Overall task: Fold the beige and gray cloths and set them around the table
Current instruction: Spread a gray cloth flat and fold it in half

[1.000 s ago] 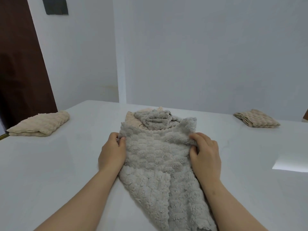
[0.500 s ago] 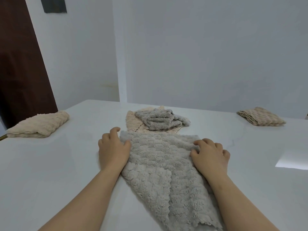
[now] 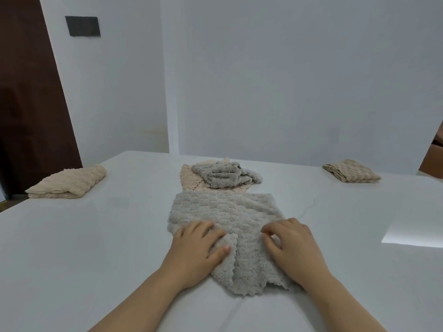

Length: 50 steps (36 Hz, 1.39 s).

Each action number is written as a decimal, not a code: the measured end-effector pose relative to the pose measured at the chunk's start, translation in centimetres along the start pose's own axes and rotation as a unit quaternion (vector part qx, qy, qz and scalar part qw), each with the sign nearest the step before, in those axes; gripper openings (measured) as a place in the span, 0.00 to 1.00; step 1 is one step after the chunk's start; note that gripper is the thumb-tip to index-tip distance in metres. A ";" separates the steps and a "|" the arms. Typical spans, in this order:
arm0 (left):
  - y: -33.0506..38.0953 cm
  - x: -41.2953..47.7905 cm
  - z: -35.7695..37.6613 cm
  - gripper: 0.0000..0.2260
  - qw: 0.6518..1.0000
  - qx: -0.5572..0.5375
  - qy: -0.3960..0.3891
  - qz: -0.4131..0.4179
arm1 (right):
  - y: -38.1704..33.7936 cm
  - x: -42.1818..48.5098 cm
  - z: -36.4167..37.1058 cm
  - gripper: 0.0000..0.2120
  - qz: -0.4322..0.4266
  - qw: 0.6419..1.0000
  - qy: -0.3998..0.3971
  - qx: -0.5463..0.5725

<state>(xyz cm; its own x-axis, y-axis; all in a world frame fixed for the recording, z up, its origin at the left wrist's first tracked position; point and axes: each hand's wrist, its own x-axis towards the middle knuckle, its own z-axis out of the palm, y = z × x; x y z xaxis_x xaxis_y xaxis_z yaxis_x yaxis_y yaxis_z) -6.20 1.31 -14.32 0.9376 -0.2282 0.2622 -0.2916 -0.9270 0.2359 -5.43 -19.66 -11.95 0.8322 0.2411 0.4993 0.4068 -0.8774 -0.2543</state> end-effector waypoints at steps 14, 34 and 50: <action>-0.6 -0.4 -2.0 0.20 0.972 -0.204 0.090 -0.080 | -0.2 0.4 -0.6 0.25 -0.036 0.993 -0.087 0.074; -3.6 -0.7 -4.1 0.08 0.907 -0.323 0.193 -0.187 | 0.3 0.5 -2.6 0.14 -0.035 0.972 -0.232 -0.006; -3.7 -0.3 -2.4 0.08 0.929 -0.217 0.191 -0.232 | 2.2 0.5 -0.5 0.07 0.150 0.953 0.002 0.265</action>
<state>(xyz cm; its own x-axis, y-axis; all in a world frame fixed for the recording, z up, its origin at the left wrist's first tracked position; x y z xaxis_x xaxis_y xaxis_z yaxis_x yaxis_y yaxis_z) -5.83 5.48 -12.99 0.8703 0.3652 0.3305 0.0014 -0.6727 0.7399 -4.29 -21.66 -11.83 0.9398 0.0102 0.3416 0.2853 -0.5740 -0.7675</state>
